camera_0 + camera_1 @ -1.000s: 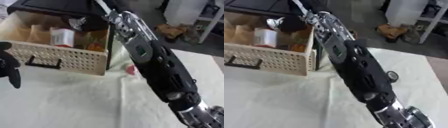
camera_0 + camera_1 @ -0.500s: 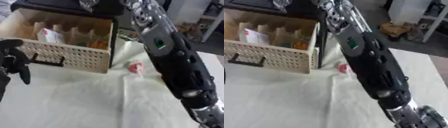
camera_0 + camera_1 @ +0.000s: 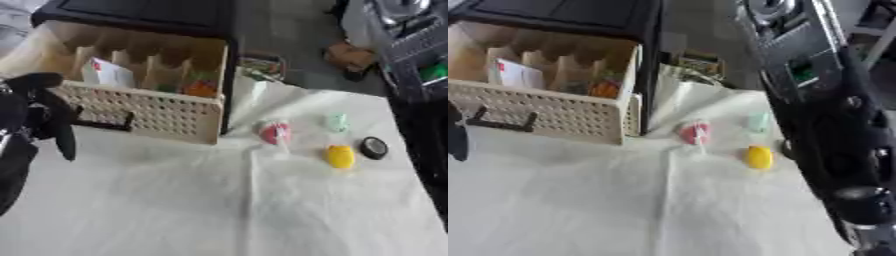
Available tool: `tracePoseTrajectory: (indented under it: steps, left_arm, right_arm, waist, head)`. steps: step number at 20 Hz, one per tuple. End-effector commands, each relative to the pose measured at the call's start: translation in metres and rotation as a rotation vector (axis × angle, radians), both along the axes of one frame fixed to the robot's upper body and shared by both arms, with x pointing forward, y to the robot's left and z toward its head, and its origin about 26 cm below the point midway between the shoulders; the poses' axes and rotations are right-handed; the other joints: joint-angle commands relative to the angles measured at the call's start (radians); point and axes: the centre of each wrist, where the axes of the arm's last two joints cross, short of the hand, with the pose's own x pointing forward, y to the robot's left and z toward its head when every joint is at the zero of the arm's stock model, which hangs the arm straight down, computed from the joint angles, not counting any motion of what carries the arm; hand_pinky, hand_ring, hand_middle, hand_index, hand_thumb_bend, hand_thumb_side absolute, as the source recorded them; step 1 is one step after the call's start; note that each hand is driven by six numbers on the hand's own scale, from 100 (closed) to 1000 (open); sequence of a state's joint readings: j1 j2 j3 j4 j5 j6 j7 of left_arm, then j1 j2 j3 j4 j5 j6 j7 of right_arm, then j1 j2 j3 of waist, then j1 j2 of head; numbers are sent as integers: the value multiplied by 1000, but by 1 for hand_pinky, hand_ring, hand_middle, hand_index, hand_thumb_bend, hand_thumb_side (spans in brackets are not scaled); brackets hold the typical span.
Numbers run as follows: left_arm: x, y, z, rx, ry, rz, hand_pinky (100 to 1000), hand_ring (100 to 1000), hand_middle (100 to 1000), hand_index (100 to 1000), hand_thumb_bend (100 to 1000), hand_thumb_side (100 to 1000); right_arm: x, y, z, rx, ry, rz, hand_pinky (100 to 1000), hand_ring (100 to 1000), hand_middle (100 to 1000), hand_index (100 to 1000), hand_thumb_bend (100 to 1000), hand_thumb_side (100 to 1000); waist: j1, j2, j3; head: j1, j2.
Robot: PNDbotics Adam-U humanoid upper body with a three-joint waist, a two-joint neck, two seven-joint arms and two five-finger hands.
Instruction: Pick up objects from table and place into drawer.
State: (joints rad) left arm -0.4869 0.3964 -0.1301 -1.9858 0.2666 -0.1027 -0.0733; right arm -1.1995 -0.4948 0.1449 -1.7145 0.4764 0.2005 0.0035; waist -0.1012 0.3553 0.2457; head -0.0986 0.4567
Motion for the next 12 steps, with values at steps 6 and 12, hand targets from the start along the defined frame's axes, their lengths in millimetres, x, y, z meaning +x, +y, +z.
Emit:
tracePoseTrajectory:
  steps: [6,12]
  left_arm:
    - [-3,14,5,8,-72,60,292,347,505,800,100,672]
    - [-4,23,2,13,-113,104,286,342,503,783,100,672]
  right_arm:
    - [-40,-42,6,129,-83,-36,732,674,426,705,453,619]
    - [-56,-65,-12,177,-105,-90,728,676,435,704,454,625]
  waist:
    - [39,-42,-43]
    - [61,-52,-83]
  head:
    - [24,29]
    - [40,42]
